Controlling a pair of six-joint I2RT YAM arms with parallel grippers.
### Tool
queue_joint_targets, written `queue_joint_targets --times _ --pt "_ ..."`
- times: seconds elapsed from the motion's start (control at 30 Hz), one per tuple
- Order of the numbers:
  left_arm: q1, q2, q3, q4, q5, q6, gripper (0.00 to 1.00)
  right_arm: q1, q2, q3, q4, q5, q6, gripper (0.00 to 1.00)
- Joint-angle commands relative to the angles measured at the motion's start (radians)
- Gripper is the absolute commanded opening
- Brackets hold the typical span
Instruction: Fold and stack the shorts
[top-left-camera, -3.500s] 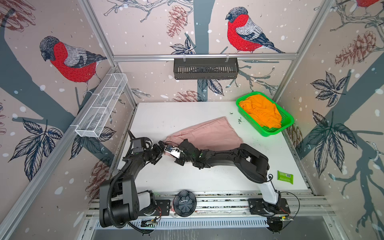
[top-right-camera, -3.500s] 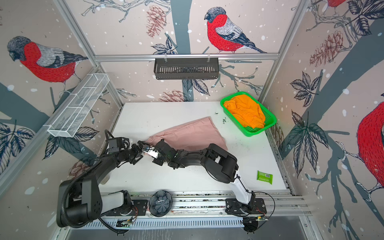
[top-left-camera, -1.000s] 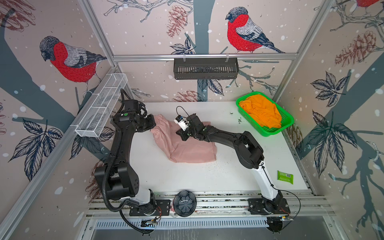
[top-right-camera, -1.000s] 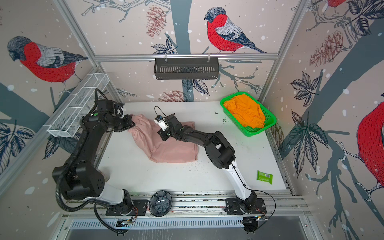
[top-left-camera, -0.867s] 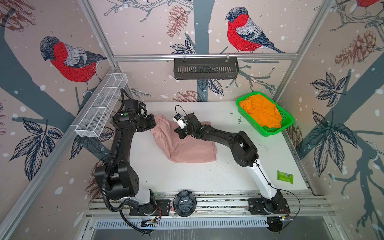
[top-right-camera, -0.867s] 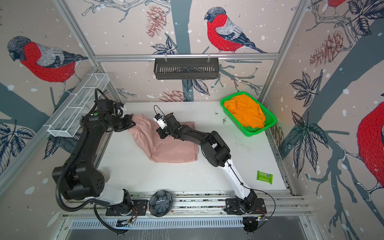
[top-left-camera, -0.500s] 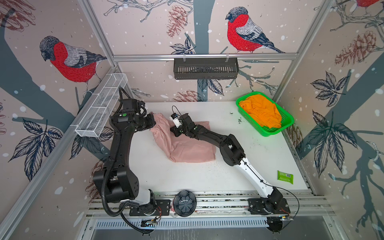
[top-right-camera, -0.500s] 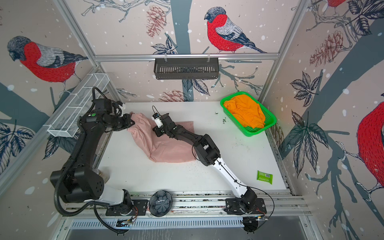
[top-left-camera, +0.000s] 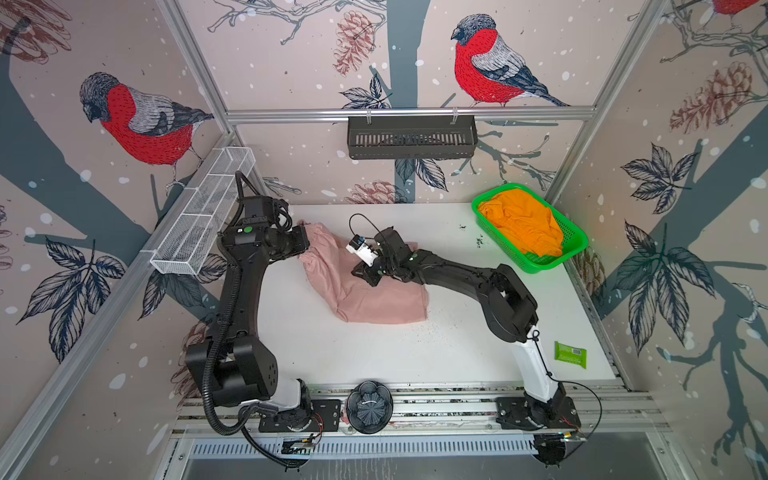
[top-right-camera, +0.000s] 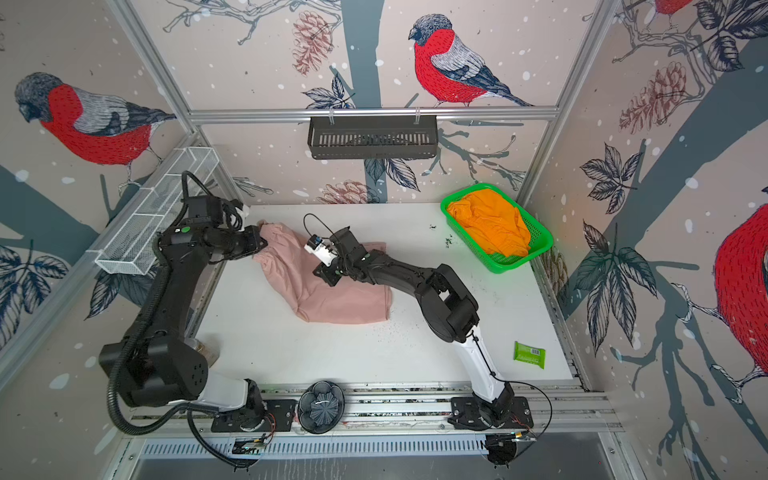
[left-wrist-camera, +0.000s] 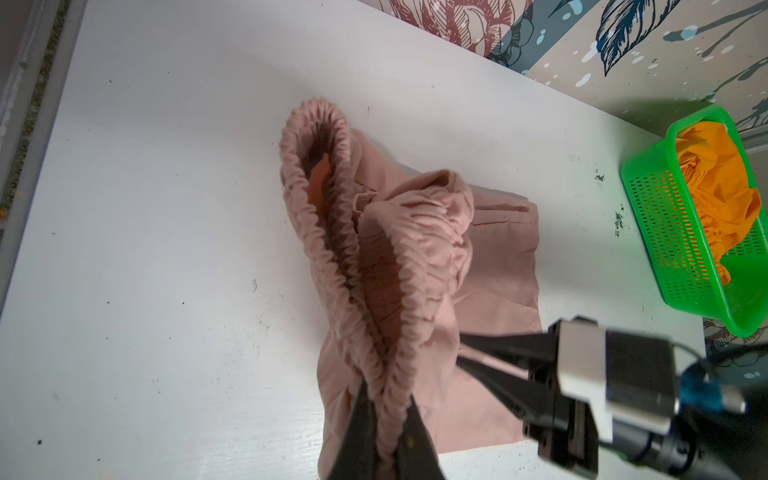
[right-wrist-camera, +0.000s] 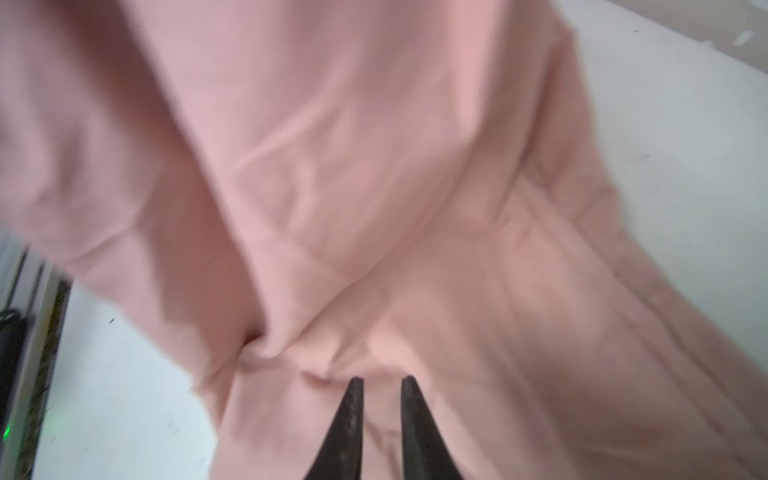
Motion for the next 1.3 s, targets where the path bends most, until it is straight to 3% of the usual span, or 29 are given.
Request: queue_joint_targets --times 0.0,0.07,0.23,0.43,0.67,1.0,1.27 --pt "-0.014 0.016 0.047 -0.028 -0.036 0.002 0.00 -0.005 -0.079 -0.112 -0.078 0.064 -0.031 0.17" --pt "-0.036 0.022 0.060 -0.038 -0.039 -0.011 0.00 -0.032 -0.164 -0.233 -0.060 0.082 0.001 0.22" --pt "-0.086 0.044 0.091 -0.062 -0.080 -0.030 0.00 -0.075 -0.362 -0.529 0.034 0.167 0.083 0.24" --pt "-0.188 0.107 0.140 -0.090 -0.135 -0.052 0.00 -0.074 -0.416 -0.697 0.081 0.207 0.130 0.18" --pt "-0.304 0.180 0.172 -0.097 -0.205 -0.087 0.00 -0.064 -0.431 -0.778 0.111 0.209 0.177 0.17" --pt "-0.476 0.278 0.152 -0.021 -0.101 -0.109 0.00 -0.053 -0.417 -0.810 0.169 0.211 0.213 0.18" --pt "-0.565 0.332 0.120 0.012 -0.091 -0.097 0.00 -0.047 -0.391 -0.804 0.192 0.208 0.222 0.19"
